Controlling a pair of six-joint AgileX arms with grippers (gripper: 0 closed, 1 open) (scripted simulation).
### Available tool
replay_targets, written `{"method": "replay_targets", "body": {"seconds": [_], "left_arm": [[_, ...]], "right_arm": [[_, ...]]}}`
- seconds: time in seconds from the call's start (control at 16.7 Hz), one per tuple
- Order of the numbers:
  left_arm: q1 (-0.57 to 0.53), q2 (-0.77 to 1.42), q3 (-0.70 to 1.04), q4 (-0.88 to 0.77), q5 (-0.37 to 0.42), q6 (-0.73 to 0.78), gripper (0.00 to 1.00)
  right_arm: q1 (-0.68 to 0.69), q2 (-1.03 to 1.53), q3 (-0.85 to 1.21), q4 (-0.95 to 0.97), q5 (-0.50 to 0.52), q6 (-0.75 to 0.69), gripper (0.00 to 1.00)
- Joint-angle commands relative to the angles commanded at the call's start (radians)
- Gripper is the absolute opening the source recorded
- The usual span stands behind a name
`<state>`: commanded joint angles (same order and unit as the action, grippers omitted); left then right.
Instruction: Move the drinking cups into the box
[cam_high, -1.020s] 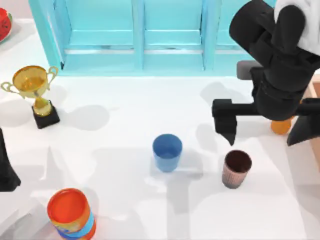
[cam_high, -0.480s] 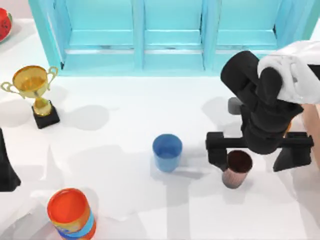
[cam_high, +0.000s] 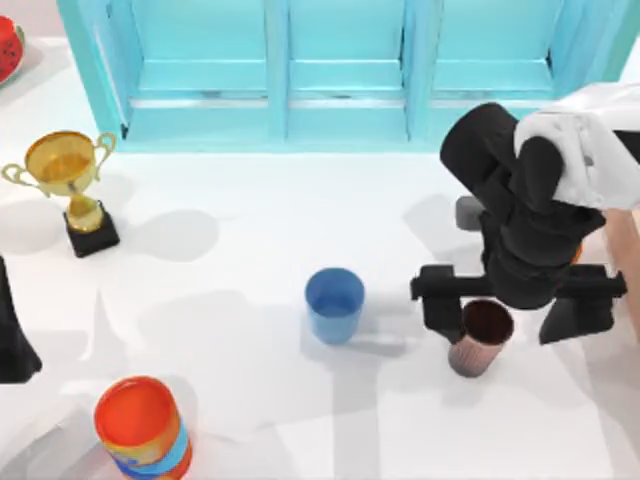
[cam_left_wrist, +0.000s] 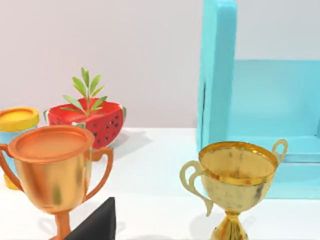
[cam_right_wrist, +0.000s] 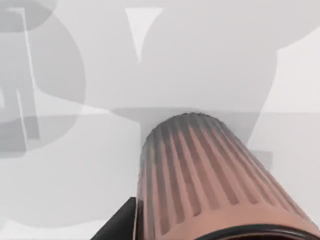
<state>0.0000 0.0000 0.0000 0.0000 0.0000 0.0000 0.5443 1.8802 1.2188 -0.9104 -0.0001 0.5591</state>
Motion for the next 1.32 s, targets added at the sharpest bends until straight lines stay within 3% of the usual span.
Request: {"method": "replay_targets", "body": {"seconds": [0.54, 1.14, 1.32], "left_arm": [[0.0, 0.0, 0.0, 0.0, 0.0, 0.0, 1.0], [0.0, 0.0, 0.0, 0.0, 0.0, 0.0, 1.0], [0.0, 0.0, 0.0, 0.0, 0.0, 0.0, 1.0]], "right_arm": [[0.0, 0.0, 0.0, 0.0, 0.0, 0.0, 0.02], [-0.004, -0.003, 0.001, -0.003, 0.0, -0.002, 0.0], [-0.061, -0.048, 0.027, -0.075, 0.0, -0.063, 0.0]]}}
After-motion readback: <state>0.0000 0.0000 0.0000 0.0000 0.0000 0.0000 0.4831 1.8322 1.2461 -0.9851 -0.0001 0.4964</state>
